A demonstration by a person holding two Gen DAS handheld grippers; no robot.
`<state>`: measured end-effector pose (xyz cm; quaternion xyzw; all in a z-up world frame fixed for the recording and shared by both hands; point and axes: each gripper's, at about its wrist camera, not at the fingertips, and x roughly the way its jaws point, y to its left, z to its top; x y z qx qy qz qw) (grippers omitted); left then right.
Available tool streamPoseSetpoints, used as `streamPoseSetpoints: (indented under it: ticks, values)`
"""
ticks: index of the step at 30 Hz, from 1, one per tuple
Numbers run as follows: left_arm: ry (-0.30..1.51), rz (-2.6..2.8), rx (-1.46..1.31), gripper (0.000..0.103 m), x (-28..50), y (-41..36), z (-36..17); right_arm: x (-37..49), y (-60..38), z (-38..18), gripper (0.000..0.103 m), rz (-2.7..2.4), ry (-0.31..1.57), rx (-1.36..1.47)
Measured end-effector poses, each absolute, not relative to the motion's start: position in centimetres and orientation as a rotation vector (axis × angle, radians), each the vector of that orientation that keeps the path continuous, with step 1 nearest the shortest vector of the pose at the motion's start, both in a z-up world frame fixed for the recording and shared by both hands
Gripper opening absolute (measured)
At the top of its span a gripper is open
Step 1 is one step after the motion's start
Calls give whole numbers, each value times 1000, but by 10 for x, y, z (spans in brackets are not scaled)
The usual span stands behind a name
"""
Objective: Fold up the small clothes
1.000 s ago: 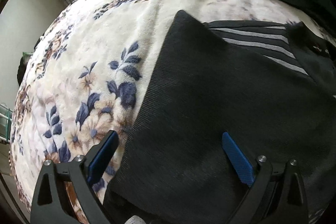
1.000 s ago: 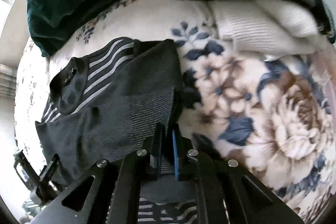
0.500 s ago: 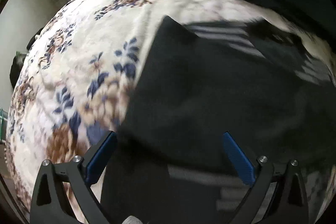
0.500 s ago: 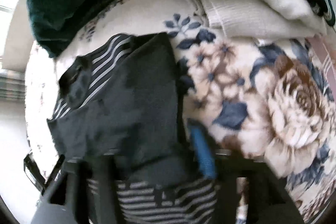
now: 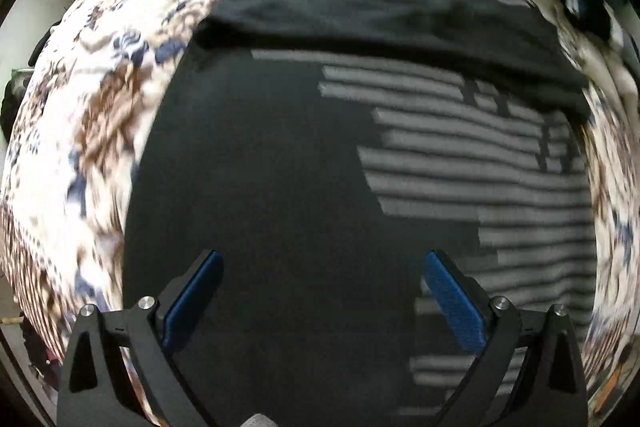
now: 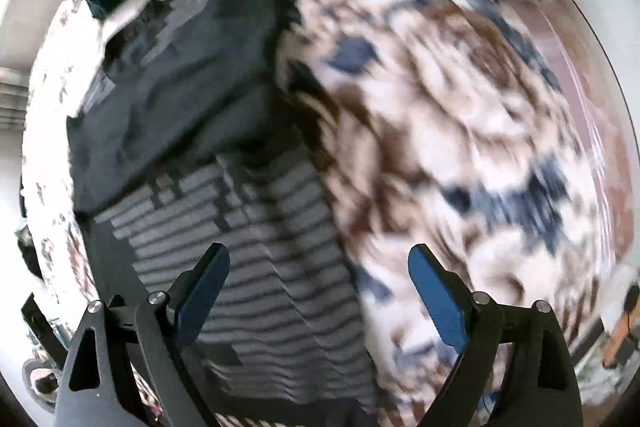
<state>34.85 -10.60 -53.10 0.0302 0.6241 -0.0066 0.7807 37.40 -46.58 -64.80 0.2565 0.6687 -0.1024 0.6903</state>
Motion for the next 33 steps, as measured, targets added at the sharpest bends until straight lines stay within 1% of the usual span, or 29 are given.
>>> streamPoseSetpoints:
  ticks: [2,5,8,10,14,16,17,18,20,24,27,29,31,32,33]
  values:
    - [1363,-57,87,103,324,-124,-532,349,-461,-655,86,-210,1538,562]
    - [1389,-134,116,103,285,-164,-533,324,-462,-659,86,-202,1570,546]
    - [1460,-108,108,103,251,-194,-541,300,-474,-663,86,-188,1593,565]
    - [1486,-7,101,103,231,-197,-546,285,-479,-672,86,-145,1625,618]
    - [1554,255,13,103,202,-165,-555,248,-450,-715,85,31,1802,650]
    - [1571,397,-23,103,188,-140,-556,230,-423,-735,69,140,1865,630]
    - [1573,443,-27,103,184,-132,-556,222,-411,-744,41,167,1899,578]
    - [1569,487,-27,103,180,-124,-555,212,-401,-751,7,179,1925,512]
    - [1549,549,-19,103,176,-111,-551,196,-396,-757,7,160,1933,456]
    - [1520,559,44,103,175,-111,-550,183,-408,-747,6,188,1899,427]
    - [1496,488,86,103,178,-139,-545,182,-418,-747,6,202,1900,419]
    - [1475,389,118,103,189,-167,-538,184,-422,-752,7,257,1921,495]
    - [1452,271,158,103,196,-206,-532,191,-432,-753,19,273,1949,589]
    - [1445,199,177,103,196,-228,-530,195,-443,-747,38,273,1947,614]
    - [1435,129,198,103,197,-254,-530,202,-456,-738,62,268,1924,621]
